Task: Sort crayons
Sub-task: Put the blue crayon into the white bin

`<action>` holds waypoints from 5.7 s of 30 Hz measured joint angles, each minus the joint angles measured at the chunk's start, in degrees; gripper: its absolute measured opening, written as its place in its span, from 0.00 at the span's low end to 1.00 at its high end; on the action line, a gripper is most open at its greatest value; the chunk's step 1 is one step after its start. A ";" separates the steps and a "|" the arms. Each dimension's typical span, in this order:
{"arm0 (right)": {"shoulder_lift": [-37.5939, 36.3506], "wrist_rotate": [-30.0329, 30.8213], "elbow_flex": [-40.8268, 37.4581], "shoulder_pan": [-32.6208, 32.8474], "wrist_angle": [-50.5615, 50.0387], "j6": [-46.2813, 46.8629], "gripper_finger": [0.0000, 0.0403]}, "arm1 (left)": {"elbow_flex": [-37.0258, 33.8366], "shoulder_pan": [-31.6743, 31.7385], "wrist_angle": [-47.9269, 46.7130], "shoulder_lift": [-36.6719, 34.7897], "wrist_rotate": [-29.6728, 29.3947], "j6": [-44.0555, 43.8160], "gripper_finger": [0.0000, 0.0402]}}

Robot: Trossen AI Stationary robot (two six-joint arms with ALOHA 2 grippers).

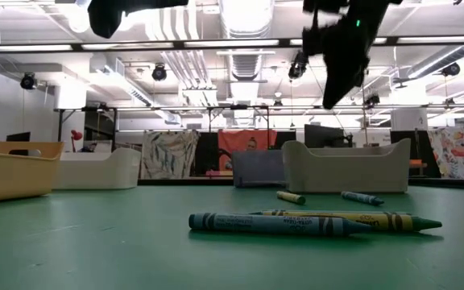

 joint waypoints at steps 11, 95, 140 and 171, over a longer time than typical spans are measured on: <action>0.24 -5.13 0.25 14.08 1.51 27.79 0.16 | 0.00 -0.02 0.55 -1.00 0.00 1.87 0.22; 11.58 6.68 -2.15 26.61 18.82 15.71 0.03 | 0.00 -0.02 14.75 6.45 12.01 14.26 0.41; 3.04 4.83 -15.05 28.40 72.48 -16.35 0.03 | 7.74 4.37 39.41 22.47 15.40 33.83 0.04; -1.77 15.13 -3.44 19.91 46.43 -15.53 0.36 | 8.87 25.60 -39.74 -7.39 -4.32 16.84 0.00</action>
